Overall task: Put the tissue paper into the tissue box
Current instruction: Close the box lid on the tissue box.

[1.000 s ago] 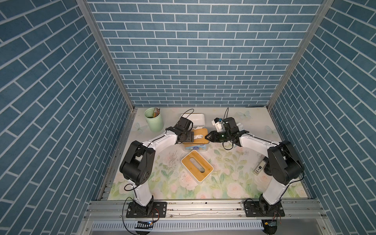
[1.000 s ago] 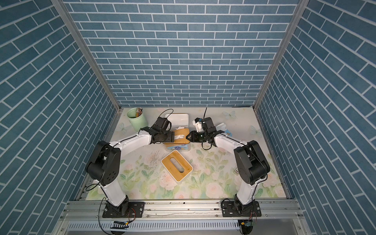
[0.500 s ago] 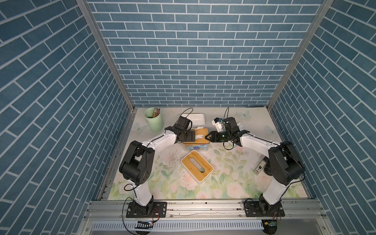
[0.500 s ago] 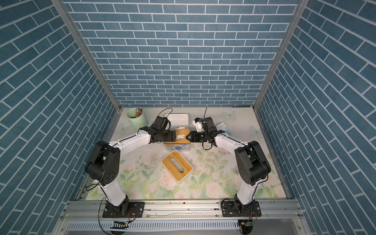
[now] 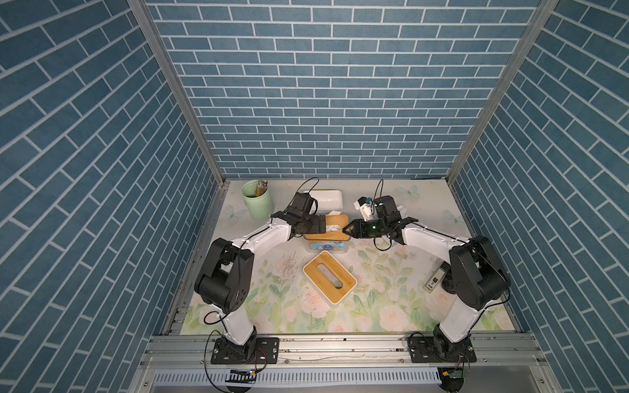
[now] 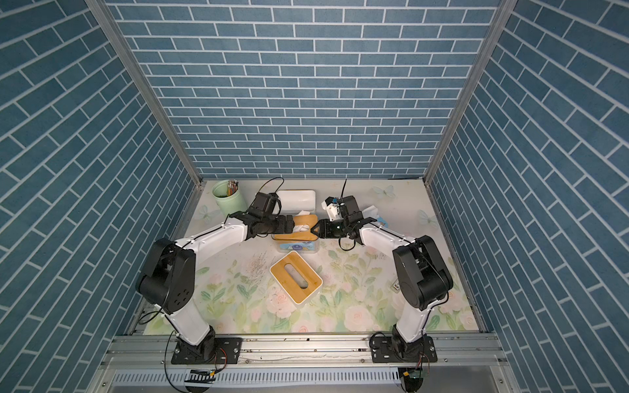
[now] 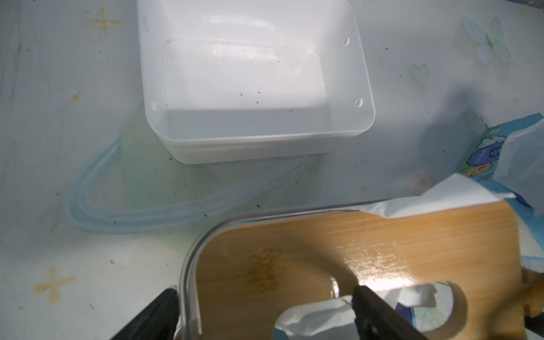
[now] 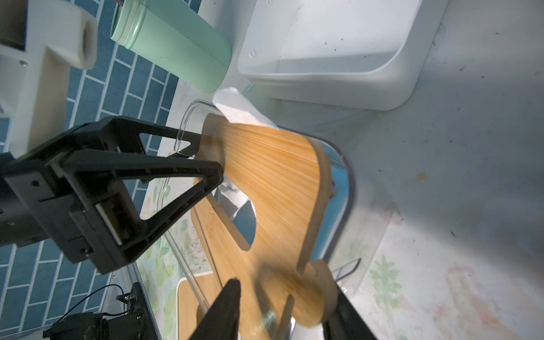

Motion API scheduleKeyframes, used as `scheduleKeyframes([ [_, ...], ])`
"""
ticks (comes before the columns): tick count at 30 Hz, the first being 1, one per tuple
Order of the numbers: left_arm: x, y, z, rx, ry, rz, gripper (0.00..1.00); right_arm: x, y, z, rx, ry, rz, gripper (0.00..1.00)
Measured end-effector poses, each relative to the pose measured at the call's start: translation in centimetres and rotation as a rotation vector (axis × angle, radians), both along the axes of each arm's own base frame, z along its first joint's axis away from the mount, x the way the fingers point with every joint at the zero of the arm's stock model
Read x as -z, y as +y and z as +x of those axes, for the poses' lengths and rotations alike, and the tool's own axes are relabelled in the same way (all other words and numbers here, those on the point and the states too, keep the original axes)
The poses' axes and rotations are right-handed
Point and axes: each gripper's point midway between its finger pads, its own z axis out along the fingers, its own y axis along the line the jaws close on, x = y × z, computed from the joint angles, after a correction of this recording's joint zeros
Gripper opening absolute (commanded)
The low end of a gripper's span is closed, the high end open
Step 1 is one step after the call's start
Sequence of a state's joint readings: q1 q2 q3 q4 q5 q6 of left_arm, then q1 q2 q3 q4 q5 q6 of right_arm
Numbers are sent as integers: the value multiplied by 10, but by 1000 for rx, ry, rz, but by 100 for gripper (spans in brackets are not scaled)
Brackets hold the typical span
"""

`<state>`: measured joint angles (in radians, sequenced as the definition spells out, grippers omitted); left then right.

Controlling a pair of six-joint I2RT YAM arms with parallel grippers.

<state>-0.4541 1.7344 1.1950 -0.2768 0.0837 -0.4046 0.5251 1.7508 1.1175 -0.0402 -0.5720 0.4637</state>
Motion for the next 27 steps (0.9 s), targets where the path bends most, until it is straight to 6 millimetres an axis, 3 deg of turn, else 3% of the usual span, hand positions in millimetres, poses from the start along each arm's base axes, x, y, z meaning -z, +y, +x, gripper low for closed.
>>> scheduleKeyframes([
  [6, 1, 8, -4, -6, 4, -3, 93, 0, 0, 0, -2, 1, 2, 47],
  [19, 14, 9, -7, 8, 34, -7, 70, -1, 1, -2, -11, 7, 12, 48],
  [27, 21, 9, -7, 0, 53, -16, 63, -1, 0, -2, -12, 8, 14, 49],
])
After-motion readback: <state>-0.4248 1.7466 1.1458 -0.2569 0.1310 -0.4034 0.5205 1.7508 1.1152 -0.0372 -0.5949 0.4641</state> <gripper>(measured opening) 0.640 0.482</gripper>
